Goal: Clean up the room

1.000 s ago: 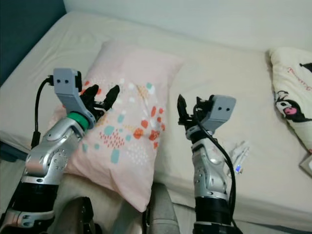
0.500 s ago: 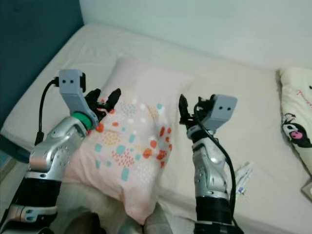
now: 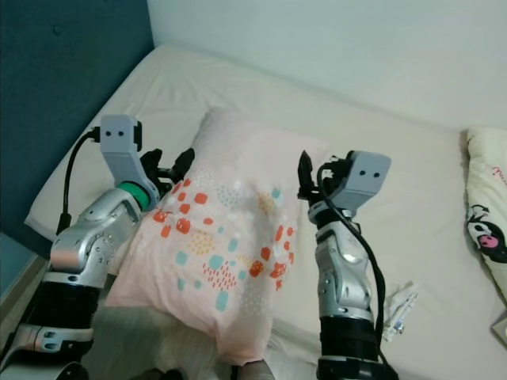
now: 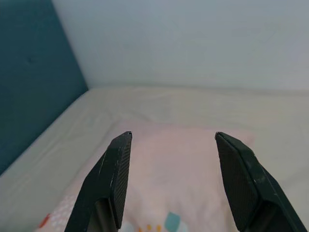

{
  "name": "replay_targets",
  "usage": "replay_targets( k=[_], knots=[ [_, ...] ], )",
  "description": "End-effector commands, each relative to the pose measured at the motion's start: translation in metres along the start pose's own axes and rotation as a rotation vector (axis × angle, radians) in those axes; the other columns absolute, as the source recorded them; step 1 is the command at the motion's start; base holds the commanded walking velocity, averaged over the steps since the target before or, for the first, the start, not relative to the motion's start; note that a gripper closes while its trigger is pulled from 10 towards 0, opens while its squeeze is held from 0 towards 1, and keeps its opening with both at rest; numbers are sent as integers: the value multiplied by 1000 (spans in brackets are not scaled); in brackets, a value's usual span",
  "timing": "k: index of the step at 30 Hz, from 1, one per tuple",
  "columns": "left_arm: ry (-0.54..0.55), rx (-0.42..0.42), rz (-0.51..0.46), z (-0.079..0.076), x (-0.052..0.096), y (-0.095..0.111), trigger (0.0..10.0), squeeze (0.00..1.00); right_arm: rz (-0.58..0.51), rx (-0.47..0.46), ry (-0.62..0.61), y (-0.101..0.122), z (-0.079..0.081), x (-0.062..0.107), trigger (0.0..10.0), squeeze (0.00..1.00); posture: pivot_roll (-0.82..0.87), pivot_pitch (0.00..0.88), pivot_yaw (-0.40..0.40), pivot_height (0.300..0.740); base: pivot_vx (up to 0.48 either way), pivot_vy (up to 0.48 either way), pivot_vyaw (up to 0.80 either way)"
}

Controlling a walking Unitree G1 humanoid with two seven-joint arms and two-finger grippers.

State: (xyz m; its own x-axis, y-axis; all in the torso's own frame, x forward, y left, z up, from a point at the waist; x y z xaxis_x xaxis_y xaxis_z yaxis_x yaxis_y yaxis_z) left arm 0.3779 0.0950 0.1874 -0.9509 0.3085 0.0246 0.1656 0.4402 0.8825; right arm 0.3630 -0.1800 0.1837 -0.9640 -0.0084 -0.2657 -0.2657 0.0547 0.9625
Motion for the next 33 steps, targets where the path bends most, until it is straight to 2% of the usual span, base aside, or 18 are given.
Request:
replay_targets(
  k=[1,12,20,27,31,33],
  knots=[
    [-20,-1,25,-6,-1,-9,10000,0,28,-13,-27,-8,-6,4,10000,0,-131,99,1,740,0,0,-800],
    [-35,16,35,-8,-1,-9,10000,0,29,-13,-34,-8,-7,4,10000,0,-132,99,2,740,0,0,-800],
    [-37,9,30,-9,-1,-8,10000,0,38,-6,-8,-11,-2,3,10000,0,-130,98,2,740,0,0,-797],
    [-15,-67,-10,-1,3,-7,10000,0,49,9,68,-14,12,4,10000,0,-131,90,4,740,0,0,0],
    [29,-100,-38,10,7,-6,10000,0,48,12,101,-15,21,4,10000,0,-133,81,0,740,0,387,0],
    [68,-146,-66,19,11,-3,10000,0,48,37,132,-16,28,5,10000,0,-130,74,-4,740,0,480,0]
  ],
)
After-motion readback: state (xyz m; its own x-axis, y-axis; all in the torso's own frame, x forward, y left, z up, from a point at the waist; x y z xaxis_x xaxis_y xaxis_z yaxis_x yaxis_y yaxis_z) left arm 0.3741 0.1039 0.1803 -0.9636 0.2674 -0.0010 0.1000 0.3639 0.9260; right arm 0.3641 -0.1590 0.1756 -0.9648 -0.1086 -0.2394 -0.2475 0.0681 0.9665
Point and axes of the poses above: a point about 5 cm out from each wrist's last joint towards the gripper, its own x axis pointing back from the gripper into the wrist, its own y axis along the axis of the wrist's last joint, z = x × y, the point moved 3 cm from there along -x, pointing out of the wrist towards the gripper, and after that the axes turned 15 degrees about x, right-handed, at the moved point
